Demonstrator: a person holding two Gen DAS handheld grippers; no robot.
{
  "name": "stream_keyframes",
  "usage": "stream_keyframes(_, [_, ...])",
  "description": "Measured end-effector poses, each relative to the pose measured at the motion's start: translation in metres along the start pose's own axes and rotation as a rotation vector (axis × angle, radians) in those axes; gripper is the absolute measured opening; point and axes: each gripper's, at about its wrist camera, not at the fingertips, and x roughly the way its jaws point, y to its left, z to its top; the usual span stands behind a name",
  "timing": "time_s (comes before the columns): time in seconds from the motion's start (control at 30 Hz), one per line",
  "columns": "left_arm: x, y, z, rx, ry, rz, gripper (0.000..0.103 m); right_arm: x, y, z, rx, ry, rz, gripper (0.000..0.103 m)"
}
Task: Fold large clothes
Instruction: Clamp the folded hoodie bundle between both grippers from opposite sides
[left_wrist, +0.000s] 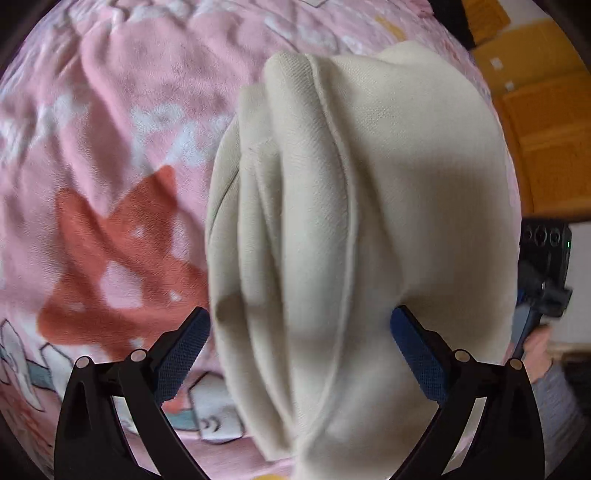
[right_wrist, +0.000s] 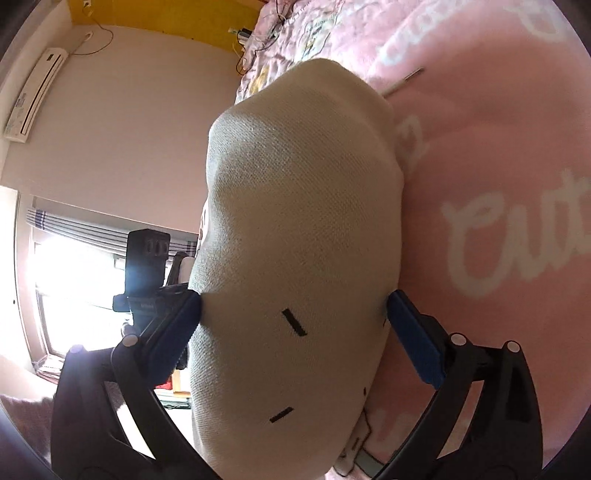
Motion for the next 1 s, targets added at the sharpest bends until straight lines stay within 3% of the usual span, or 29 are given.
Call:
stream_keyframes(0.07, [0.006,0.005,-0.001,0.012,0.010,0.031,0.096,0.000,0.001,-0.002,-0.021,-0.022,-0.008,0.097])
stream_keyframes(0.2, [0.021,0.013,0.008,-0.031,0.009,-0.010,0.096,0.014,-0.006,-0.006,0.025,-0.048,0.066,0.098])
stream_keyframes(0.3, [0.025,0.013,0.003,-0.086,-0.003,-0.108,0.095,0.019,-0.017,-0.006,0.047,-0.073,0.146,0.098])
stream_keyframes(0.37, [0.027,0.010,0.000,-0.102,0.005,-0.216,0.095,0.021,-0.026,-0.007,0.066,-0.077,0.182,0.098])
stream_keyframes(0.47, [0.038,-0.003,-0.001,-0.049,0.011,-0.162,0.096,0.021,-0.029,0.000,0.074,-0.072,0.198,0.098])
stream_keyframes(0.53, [0.041,0.003,0.001,-0.099,0.018,-0.217,0.096,0.021,-0.029,0.001,0.097,-0.064,0.221,0.098])
stream_keyframes(0.63, [0.031,-0.003,-0.003,-0.070,0.006,-0.276,0.095,0.017,-0.033,0.005,0.095,-0.036,0.269,0.098])
stream_keyframes(0.73, [0.026,-0.002,-0.011,-0.047,0.011,-0.285,0.095,0.006,-0.043,0.003,0.157,-0.031,0.361,0.098])
stream_keyframes(0.83, [0.039,-0.008,-0.011,-0.046,0.022,-0.283,0.096,0.018,-0.001,0.002,-0.136,0.008,0.126,0.098])
stream_keyframes(0.93, [0.058,-0.022,-0.002,-0.044,0.020,-0.231,0.096,0.031,0.013,0.010,-0.158,0.018,0.017,0.098])
stream_keyframes(1.0, [0.064,-0.019,-0.003,-0.088,0.011,-0.270,0.096,0.032,0.013,0.013,-0.096,0.016,0.030,0.098])
